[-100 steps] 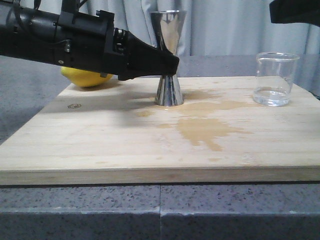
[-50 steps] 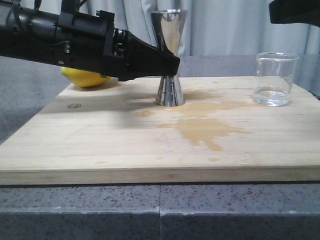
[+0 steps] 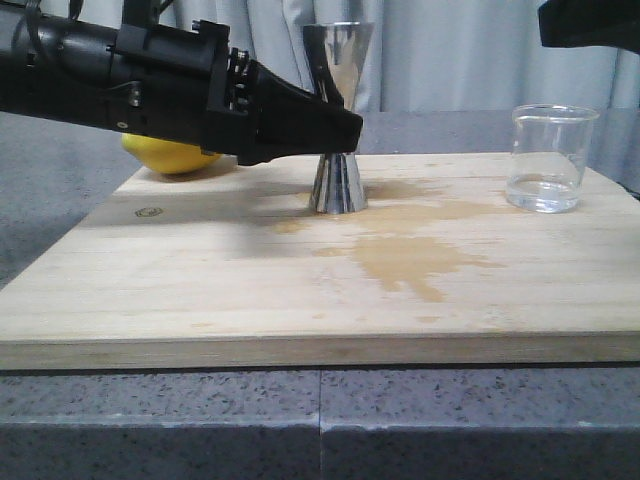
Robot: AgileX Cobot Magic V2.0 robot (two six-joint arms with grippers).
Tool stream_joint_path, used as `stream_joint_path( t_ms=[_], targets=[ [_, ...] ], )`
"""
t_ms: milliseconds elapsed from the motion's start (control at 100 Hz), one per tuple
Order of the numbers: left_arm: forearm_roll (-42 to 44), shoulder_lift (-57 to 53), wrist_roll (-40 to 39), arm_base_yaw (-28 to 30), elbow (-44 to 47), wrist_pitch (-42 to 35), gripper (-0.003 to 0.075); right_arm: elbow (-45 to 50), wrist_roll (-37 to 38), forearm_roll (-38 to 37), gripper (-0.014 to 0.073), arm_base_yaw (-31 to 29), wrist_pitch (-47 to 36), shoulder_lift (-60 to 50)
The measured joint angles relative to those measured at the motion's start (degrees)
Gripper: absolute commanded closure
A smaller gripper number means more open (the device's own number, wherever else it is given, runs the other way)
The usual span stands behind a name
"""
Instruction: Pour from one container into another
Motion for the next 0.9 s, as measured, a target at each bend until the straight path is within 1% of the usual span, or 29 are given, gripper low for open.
stream_joint_path(
  t_ms=[120, 210, 420, 520, 800, 900],
  targets=[
    [0.0, 0.0, 0.08, 0.0, 0.0, 0.33, 0.0314, -0.44, 0.0, -0.25, -0.0012, 0.0, 0.0, 0.0],
    [0.0, 0.0, 0.08, 0.0, 0.0, 0.33, 0.0286, -0.5, 0.0, -0.33, -0.0012, 0.0, 0.09, 0.0],
    [0.43, 0.0, -1.13, 0.0, 0.0, 0.33, 0.0276, -0.5, 0.0, -0.47, -0.0012, 0.0, 0.54, 0.0],
    [3.3, -0.45, -2.18, 0.0, 0.0, -0.66, 0.0276, -0.5, 0.0, -0.47, -0.0012, 0.0, 0.54, 0.0],
    [11.14, -5.49, -11.45, 0.0, 0.0, -6.83, 0.0276, -0.5, 0.0, -0.47, -0.0012, 0.0, 1.09, 0.0],
    [14.45, -7.65, -16.18, 0.0, 0.0, -8.84, 0.0276, -0.5, 0.0, -0.47, -0.0012, 0.0, 1.67, 0.0]
  ],
)
